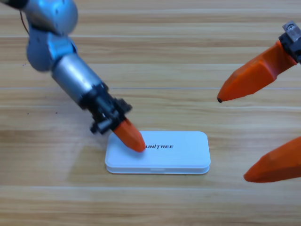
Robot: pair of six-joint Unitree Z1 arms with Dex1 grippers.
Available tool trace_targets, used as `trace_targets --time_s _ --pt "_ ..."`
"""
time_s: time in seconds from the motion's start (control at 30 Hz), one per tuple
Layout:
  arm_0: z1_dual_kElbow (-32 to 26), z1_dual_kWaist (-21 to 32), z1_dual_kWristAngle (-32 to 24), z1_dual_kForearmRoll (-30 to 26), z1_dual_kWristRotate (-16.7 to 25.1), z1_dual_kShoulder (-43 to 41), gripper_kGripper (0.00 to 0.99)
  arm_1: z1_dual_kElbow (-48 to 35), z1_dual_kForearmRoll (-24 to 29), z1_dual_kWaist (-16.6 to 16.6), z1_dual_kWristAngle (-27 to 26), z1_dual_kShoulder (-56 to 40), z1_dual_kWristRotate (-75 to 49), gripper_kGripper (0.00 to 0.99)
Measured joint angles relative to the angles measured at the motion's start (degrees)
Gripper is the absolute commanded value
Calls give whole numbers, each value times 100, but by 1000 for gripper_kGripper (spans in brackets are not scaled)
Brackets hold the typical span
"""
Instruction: Clean up eraser and pencils
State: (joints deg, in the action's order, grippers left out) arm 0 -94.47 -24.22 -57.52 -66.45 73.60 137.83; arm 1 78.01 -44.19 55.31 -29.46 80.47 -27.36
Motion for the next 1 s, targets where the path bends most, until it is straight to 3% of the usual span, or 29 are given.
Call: trace_targets --time_s 0.03,0.17,0.37,0.5,0.77,1.0 --pt "-71 8 0 -273 81 -115 982 0 0 0 0 0 0 943" --pt "-135 60 140 -615 -25 -1328 990 0 0 0 0 0 0 943" --pt "-479 -36 1496 -580 -1241 -4045 990 0 0 0 0 0 0 943" --pt "-475 -696 2724 -290 -2234 -5255 990 0 0 0 0 0 0 943" --pt "621 -1566 3338 763 -2954 -5734 990 0 0 0 0 0 0 943" --pt "856 -1925 3338 1603 -3435 -5419 990 0 1 0 0 0 0 943"
